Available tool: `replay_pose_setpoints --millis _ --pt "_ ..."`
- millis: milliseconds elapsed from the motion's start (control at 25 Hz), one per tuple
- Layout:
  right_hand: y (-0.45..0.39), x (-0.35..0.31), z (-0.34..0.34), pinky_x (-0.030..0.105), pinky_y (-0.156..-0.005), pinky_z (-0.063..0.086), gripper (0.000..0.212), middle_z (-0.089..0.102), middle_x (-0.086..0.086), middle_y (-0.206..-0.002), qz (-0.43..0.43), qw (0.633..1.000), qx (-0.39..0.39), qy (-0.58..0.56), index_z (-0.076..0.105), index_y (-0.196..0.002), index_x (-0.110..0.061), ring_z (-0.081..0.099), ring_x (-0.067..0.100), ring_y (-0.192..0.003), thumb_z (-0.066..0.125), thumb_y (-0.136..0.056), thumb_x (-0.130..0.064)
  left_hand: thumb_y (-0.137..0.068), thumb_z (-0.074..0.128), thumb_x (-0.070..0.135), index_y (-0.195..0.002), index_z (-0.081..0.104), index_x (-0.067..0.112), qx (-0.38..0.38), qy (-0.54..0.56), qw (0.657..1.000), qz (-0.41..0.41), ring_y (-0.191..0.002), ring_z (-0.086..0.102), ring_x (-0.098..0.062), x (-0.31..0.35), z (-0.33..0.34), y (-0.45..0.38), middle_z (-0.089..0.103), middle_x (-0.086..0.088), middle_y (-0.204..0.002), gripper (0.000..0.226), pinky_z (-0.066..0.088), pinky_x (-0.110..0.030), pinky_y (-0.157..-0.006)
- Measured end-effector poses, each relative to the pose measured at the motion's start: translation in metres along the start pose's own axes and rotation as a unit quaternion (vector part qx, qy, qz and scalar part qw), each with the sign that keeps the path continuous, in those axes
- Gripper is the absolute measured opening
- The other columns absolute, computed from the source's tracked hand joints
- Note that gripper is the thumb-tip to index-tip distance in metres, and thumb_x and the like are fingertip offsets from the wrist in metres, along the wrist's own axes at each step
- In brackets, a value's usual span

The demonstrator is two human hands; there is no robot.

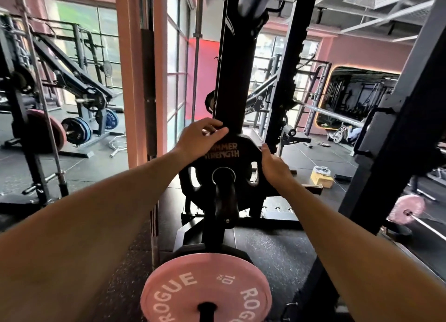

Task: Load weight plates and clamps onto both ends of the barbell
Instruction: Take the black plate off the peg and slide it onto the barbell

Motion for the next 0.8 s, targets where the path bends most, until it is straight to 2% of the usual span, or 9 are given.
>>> replay_pose_setpoints --millis 80,160,200,320,360,440,480,680,800 --pt "0.004 0.006 0.001 0.046 -0.112 0.034 0.079 0.052 0.016 -0.145 0.011 0.999 -0.012 -0.048 0.050 -0.143 -0.011 0.045 0.034 -0.135 0.017 -0.098 -0.067 -0.088 0.052 0.071 -0.114 0.071 0.026 -0.019 0.011 0.997 -0.070 -0.091 0.064 -0.007 -0.010 -0.002 0.007 0.068 0.010 -0.098 0.055 0.047 -0.025 -0.076" --pt "0.009 0.007 0.001 0.051 -0.114 0.034 0.078 0.050 0.012 -0.148 0.021 0.995 -0.030 -0.095 0.048 -0.145 -0.015 0.044 0.033 -0.136 0.022 -0.096 -0.070 -0.083 0.039 0.085 -0.111 0.072 0.024 -0.051 0.044 0.989 -0.135 -0.097 0.066 -0.017 -0.028 -0.005 0.023 0.072 0.004 -0.101 0.074 0.049 -0.037 -0.092" --pt "0.012 0.007 0.001 0.051 -0.114 0.033 0.077 0.049 0.010 -0.149 0.027 0.993 -0.043 -0.110 0.047 -0.146 -0.018 0.043 0.032 -0.136 0.024 -0.095 -0.071 -0.080 0.036 0.088 -0.104 0.073 0.030 -0.063 0.060 0.986 -0.144 -0.096 0.066 -0.017 -0.035 -0.007 0.030 0.074 0.007 -0.096 0.074 0.049 -0.041 -0.096" --pt "0.022 0.005 -0.001 0.052 -0.114 0.033 0.084 0.050 0.005 -0.148 0.010 0.991 -0.075 -0.108 0.050 -0.144 -0.023 0.044 0.029 -0.136 0.026 -0.087 -0.080 -0.080 0.034 0.089 -0.081 0.072 0.050 -0.071 0.091 0.984 -0.132 -0.082 0.063 -0.006 -0.039 -0.010 0.040 0.072 0.022 -0.069 0.054 0.047 -0.029 -0.077" --pt "0.026 0.005 -0.003 0.053 -0.112 0.035 0.089 0.053 0.004 -0.144 0.008 0.991 -0.080 -0.103 0.053 -0.140 -0.024 0.047 0.028 -0.132 0.030 -0.081 -0.086 -0.076 0.034 0.092 -0.081 0.072 0.048 -0.072 0.095 0.984 -0.129 -0.079 0.063 -0.006 -0.035 -0.012 0.044 0.072 0.021 -0.068 0.058 0.044 -0.026 -0.071" --pt "0.036 0.008 -0.008 0.052 -0.106 0.042 0.091 0.059 0.000 -0.129 0.013 0.992 -0.080 -0.101 0.057 -0.127 -0.026 0.054 0.024 -0.120 0.040 -0.067 -0.093 -0.067 0.038 0.097 -0.089 0.070 0.029 -0.064 0.089 0.985 -0.134 -0.078 0.063 -0.011 -0.037 -0.014 0.052 0.071 0.007 -0.073 0.078 0.044 -0.027 -0.069" --pt "0.041 0.010 -0.009 0.051 -0.103 0.046 0.088 0.061 -0.001 -0.123 0.012 0.992 -0.079 -0.103 0.058 -0.121 -0.028 0.056 0.023 -0.114 0.045 -0.064 -0.094 -0.068 0.042 0.095 -0.093 0.069 0.024 -0.062 0.089 0.984 -0.139 -0.078 0.062 -0.013 -0.039 -0.014 0.057 0.070 0.003 -0.079 0.080 0.045 -0.028 -0.069" --pt "0.077 0.025 -0.017 0.041 -0.087 0.054 0.073 0.065 -0.002 -0.095 -0.015 0.990 -0.064 -0.129 0.059 -0.099 -0.024 0.063 0.019 -0.088 0.061 -0.062 -0.087 -0.075 0.067 0.074 -0.086 0.070 0.020 -0.015 0.116 0.984 -0.137 -0.066 0.061 -0.009 -0.025 -0.018 0.095 0.067 0.009 -0.071 0.055 0.044 -0.023 -0.064" --pt "0.117 0.038 -0.019 0.041 -0.085 0.056 0.060 0.068 0.001 -0.090 -0.035 0.972 -0.054 -0.226 0.060 -0.095 -0.020 0.065 0.016 -0.081 0.069 -0.069 -0.074 -0.067 0.077 0.071 -0.079 0.074 0.024 0.043 0.160 0.977 -0.132 -0.055 0.059 -0.005 -0.005 -0.020 0.135 0.066 0.013 -0.063 0.048 0.046 -0.026 -0.061"
Point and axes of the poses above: each hand's wrist, its own y-axis away from the middle knuckle, its own z-axis out of the palm, x = y × z, the point moved 2 cm from there along -y, towards the middle knuckle
